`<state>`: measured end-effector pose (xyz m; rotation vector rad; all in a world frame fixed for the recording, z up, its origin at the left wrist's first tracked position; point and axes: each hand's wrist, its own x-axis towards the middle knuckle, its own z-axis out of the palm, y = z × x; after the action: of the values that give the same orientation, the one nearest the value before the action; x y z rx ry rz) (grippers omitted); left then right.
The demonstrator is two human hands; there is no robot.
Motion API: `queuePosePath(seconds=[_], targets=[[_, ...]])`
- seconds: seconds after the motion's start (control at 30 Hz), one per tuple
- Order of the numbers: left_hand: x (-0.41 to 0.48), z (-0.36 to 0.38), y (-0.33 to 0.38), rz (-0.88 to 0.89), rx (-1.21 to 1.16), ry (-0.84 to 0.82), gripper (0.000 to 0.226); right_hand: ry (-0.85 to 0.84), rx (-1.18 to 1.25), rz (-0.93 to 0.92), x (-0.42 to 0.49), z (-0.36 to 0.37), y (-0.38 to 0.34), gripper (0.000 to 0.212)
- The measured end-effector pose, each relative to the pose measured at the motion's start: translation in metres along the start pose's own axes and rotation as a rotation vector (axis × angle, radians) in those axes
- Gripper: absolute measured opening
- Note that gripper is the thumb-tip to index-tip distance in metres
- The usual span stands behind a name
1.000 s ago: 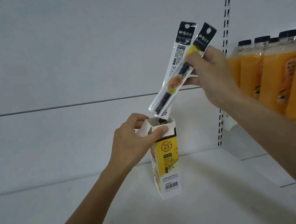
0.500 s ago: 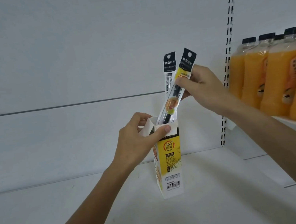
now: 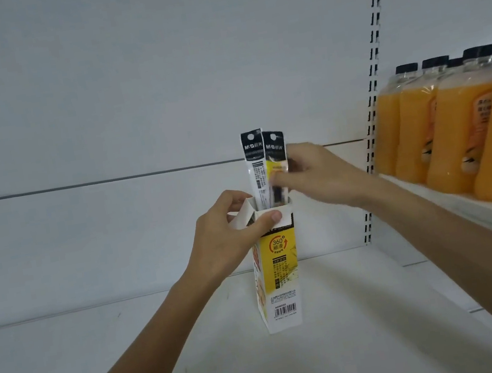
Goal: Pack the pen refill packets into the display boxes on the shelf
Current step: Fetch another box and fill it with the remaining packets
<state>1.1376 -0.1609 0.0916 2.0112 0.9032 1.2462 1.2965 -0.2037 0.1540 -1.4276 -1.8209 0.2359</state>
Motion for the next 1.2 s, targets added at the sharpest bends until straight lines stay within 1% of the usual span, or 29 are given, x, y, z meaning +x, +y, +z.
queuePosePath(seconds=[0.03, 0.1, 0.13, 0.2, 0.23, 0.27, 0.3, 0.37, 0.43, 0.5, 0.57, 0.63, 0.7, 0.83, 0.9, 0.97, 1.07, 1.2], targets=[[0.000, 0.000, -0.001, -0.006, -0.007, 0.008, 0.039, 0.038, 0.015, -0.009, -0.004, 0.003, 0.003, 0.016], [-0.001, -0.001, -0.003, -0.019, -0.025, 0.023, 0.039, 0.103, 0.093, 0.001, -0.013, 0.004, 0.011, 0.039], [-0.002, -0.001, -0.003, -0.023, -0.038, 0.031, 0.039, 0.083, 0.166, 0.025, -0.019, 0.005, 0.016, 0.048], [-0.004, -0.001, -0.004, -0.020, -0.060, 0.048, 0.037, -0.066, 0.280, 0.100, -0.032, 0.017, 0.031, 0.061], [-0.005, 0.000, -0.003, -0.014, -0.064, 0.054, 0.036, -0.156, 0.287, 0.139, -0.038, 0.028, 0.040, 0.065], [-0.006, 0.000, -0.004, -0.010, -0.060, 0.055, 0.035, -0.229, 0.282, 0.171, -0.044, 0.041, 0.049, 0.067], [-0.007, 0.000, -0.005, -0.004, -0.053, 0.051, 0.035, -0.266, 0.286, 0.189, -0.049, 0.053, 0.055, 0.065], [-0.010, -0.002, -0.006, 0.008, -0.037, 0.033, 0.040, -0.240, 0.328, 0.200, -0.053, 0.068, 0.063, 0.058], [-0.015, -0.010, -0.010, -0.007, 0.013, 0.007, 0.055, -0.197, 0.348, 0.199, -0.053, 0.073, 0.062, 0.052], [-0.022, -0.022, -0.017, -0.061, 0.082, 0.001, 0.071, -0.178, 0.315, 0.174, -0.050, 0.076, 0.059, 0.051], [-0.035, -0.040, -0.028, -0.128, 0.150, 0.028, 0.085, -0.158, 0.281, 0.129, -0.046, 0.082, 0.053, 0.053], [-0.054, -0.065, -0.042, -0.199, 0.286, 0.088, 0.096, -0.136, 0.271, 0.080, -0.041, 0.091, 0.043, 0.052], [-0.081, -0.094, -0.057, -0.267, 0.467, 0.144, 0.087, -0.143, 0.295, 0.050, -0.036, 0.108, 0.027, 0.048], [-0.143, -0.163, -0.070, -0.374, 0.757, 0.328, 0.052, -0.217, 0.324, -0.056, -0.021, 0.161, -0.024, 0.049], [-0.177, -0.204, -0.071, -0.462, 0.859, 0.338, 0.034, -0.270, 0.333, -0.112, -0.010, 0.194, -0.058, 0.050], [-0.212, -0.246, -0.071, -0.544, 0.923, 0.341, 0.022, -0.343, 0.308, -0.193, -0.001, 0.231, -0.098, 0.050], [-0.262, -0.307, -0.067, -0.601, 0.966, 0.418, 0.020, -0.454, 0.301, -0.328, 0.005, 0.287, -0.166, 0.050], [-0.321, -0.382, -0.065, -0.676, 1.008, 0.467, 0.025, -0.543, 0.306, -0.460, 0.003, 0.365, -0.254, 0.060]])
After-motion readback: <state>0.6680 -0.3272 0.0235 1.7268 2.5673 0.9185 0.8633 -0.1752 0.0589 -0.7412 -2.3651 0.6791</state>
